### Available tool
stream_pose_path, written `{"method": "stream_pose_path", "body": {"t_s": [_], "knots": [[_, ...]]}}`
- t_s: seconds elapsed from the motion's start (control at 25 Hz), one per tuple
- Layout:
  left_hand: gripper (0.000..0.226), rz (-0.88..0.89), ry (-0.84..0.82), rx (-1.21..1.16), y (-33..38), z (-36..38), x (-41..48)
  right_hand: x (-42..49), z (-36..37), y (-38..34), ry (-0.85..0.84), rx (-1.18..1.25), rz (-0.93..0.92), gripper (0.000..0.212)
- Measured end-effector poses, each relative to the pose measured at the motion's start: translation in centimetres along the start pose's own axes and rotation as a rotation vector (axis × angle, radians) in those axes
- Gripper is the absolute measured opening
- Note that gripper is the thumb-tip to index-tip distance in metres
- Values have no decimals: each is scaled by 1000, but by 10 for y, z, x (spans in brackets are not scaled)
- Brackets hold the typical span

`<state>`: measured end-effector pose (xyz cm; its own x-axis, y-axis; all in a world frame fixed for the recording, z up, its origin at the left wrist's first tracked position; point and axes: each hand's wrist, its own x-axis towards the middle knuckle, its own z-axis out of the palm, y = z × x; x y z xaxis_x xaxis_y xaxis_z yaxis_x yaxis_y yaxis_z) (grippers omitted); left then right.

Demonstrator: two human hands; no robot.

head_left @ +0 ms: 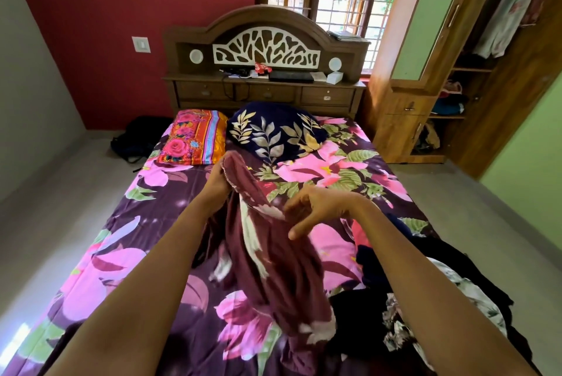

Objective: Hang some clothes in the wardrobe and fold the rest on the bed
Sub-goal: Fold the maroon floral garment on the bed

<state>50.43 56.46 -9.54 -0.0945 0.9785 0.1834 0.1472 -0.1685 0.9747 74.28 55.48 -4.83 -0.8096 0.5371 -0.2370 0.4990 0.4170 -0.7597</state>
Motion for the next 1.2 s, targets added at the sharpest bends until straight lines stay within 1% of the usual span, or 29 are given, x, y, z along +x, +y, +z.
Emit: {"method": "stream_pose_path", "body": {"t_s": [0.04, 0.08, 0.16, 0.2, 0.24, 0.28, 0.32, 0.36, 0.4, 0.44, 0.48, 0.52, 0.56, 0.6, 0.64, 0.72, 0.76, 0.8, 0.84, 0.88, 0.96, 1.0, 1.04, 1.08, 1.16, 1.2], "knots": [[14, 32, -33, -56, 9, 6, 1, 3, -3, 5, 28, -13, 13, 9], [17, 33, -74, -102, 18, 8, 1, 6, -7, 9, 142, -15, 12, 15], [26, 26, -122, -206, 38, 12, -4, 14, -18, 17, 494, -46, 4, 28], [24, 38, -151, -262, 44, 13, -5, 16, -22, 17, 620, -77, -8, 33], [15, 64, -188, -315, 50, 11, -5, 21, -25, 18, 673, -100, -32, 40], [2, 96, -229, -356, 60, 8, -7, 25, -26, 16, 671, -119, -80, 46], [22, 111, -261, -370, 69, 6, -8, 30, -26, 14, 639, -134, -151, 50], [44, 106, -255, -365, 78, 3, -10, 36, -23, 12, 587, -152, -223, 52], [58, 110, -243, -371, 82, 0, -6, 43, -18, 12, 533, -149, -272, 51], [57, 144, -231, -374, 87, -2, -5, 48, -12, 12, 477, -127, -262, 47], [48, 195, -259, -377, 90, -4, -1, 50, -7, 15, 435, -106, -207, 42], [40, 215, -256, -376, 95, -6, -1, 50, -3, 18, 413, -66, -117, 36], [38, 209, -261, -377, 98, -8, -1, 52, 1, 27, 416, 12, -30, 29], [42, 177, -266, -355, 102, -9, -3, 52, 4, 36, 435, 94, 13, 24], [45, 142, -268, -342, 98, -12, -4, 52, 5, 45, 489, 151, 12, 21], [44, 135, -331, -340, 85, -18, -8, 50, 0, 51, 709, 176, -22, 15], [40, 127, -390, -335, 77, -22, -9, 47, -5, 50, 852, 177, -27, 19], [35, 94, -449, -314, 69, -26, -8, 44, -13, 47, 986, 174, -40, 28], [35, 49, -502, -279, 62, -30, -6, 40, -20, 41, 1065, 144, -72, 35], [45, 0, -555, -236, 56, -33, -2, 37, -25, 34, 1077, 78, -137, 37], [67, -135, -633, -180, 53, -27, 2, 36, -26, 20, 951, -107, -296, 37], [74, -192, -631, -177, 52, -20, 3, 38, -20, 14, 879, -205, -335, 34], [72, -223, -624, -156, 50, -10, 4, 43, -13, 12, 836, -276, -347, 29], [56, -247, -606, -113, 52, 1, 2, 47, -8, 11, 832, -309, -361, 25], [17, -252, -501, 2, 54, 22, -1, 53, -4, 12, 883, -250, -394, 20], [18, -248, -416, -18, 49, 27, 1, 53, -5, 13, 907, -196, -399, 20]]}}
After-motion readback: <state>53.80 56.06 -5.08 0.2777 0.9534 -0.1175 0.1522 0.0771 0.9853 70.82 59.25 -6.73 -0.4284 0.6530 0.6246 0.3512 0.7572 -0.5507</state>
